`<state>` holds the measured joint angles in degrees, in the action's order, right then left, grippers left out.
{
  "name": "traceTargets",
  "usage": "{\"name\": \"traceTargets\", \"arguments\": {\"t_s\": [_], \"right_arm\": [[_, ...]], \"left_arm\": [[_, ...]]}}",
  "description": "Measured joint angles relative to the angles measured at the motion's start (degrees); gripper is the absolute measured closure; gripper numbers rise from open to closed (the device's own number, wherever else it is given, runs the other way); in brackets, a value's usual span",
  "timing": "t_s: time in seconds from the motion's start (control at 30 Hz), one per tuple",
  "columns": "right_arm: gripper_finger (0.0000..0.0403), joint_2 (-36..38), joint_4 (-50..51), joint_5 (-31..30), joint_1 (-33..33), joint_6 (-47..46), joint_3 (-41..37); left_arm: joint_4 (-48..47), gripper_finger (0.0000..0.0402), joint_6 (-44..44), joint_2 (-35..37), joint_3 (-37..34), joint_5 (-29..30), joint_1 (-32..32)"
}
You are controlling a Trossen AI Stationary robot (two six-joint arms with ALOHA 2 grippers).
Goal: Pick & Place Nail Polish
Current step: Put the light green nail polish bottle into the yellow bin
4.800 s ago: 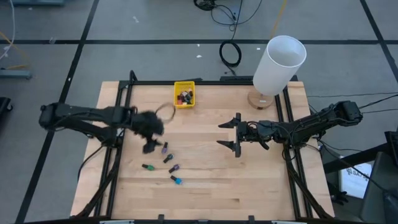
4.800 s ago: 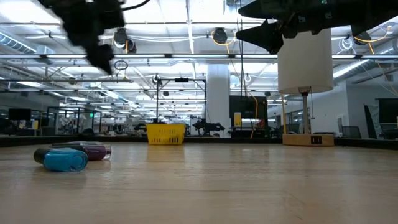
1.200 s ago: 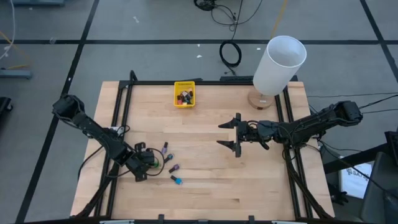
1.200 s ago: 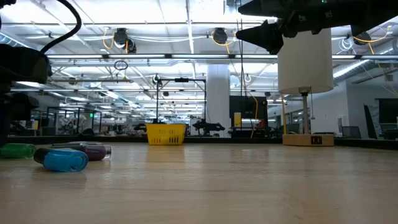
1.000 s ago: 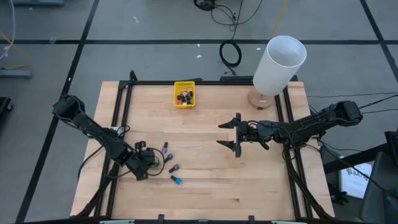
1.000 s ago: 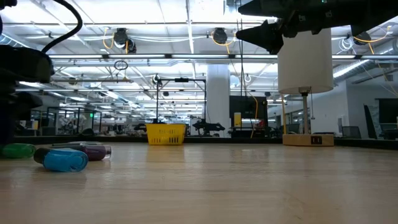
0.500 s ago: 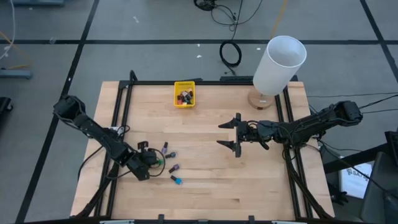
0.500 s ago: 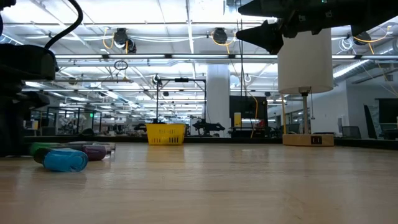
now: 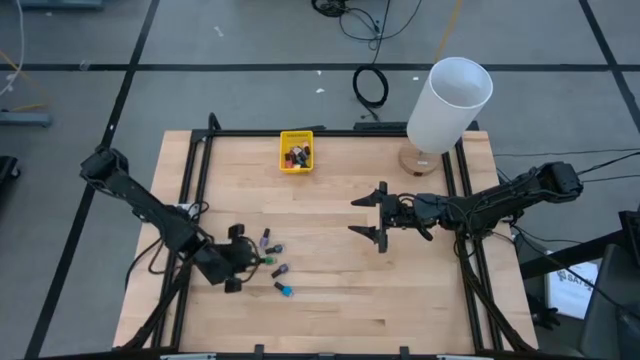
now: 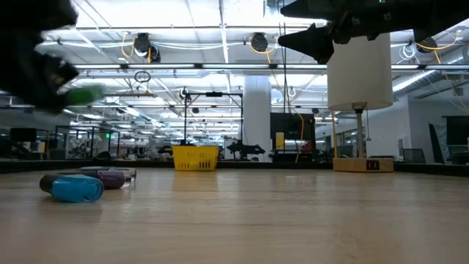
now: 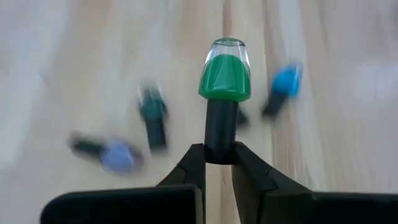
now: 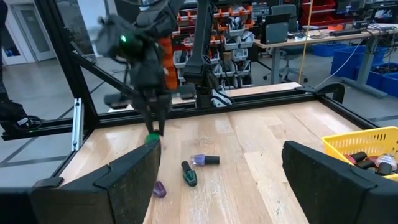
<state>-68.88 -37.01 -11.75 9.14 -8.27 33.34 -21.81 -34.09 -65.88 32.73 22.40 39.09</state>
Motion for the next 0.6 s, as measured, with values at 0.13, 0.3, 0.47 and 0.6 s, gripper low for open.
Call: {"name": "traceTargets", "arguments": {"t_s": [0.13,0.3,0.47,0.6], "right_arm": [[0.0083,0.0,0.0,0.0,0.0,0.0,0.0],[0.0083,0.0,0.0,-0.1,0.0,0.0,0.0],[0.0083,0.0,0.0,-0.1,0.0,0.0,0.0],[0.0083,0.0,0.0,-0.1,0.0,0.0,0.0]], "left_arm": [[2.6,0.037,3.7,0.9,2.2,7.1,-1.3],[10.1,0.0369,13.9,1.1,2.8,13.4,-4.5],[14.2,0.0369,20.9,1.1,2.7,13.6,-10.5],[23.7,0.0369,26.6,1.1,-0.5,8.9,-15.9]]}}
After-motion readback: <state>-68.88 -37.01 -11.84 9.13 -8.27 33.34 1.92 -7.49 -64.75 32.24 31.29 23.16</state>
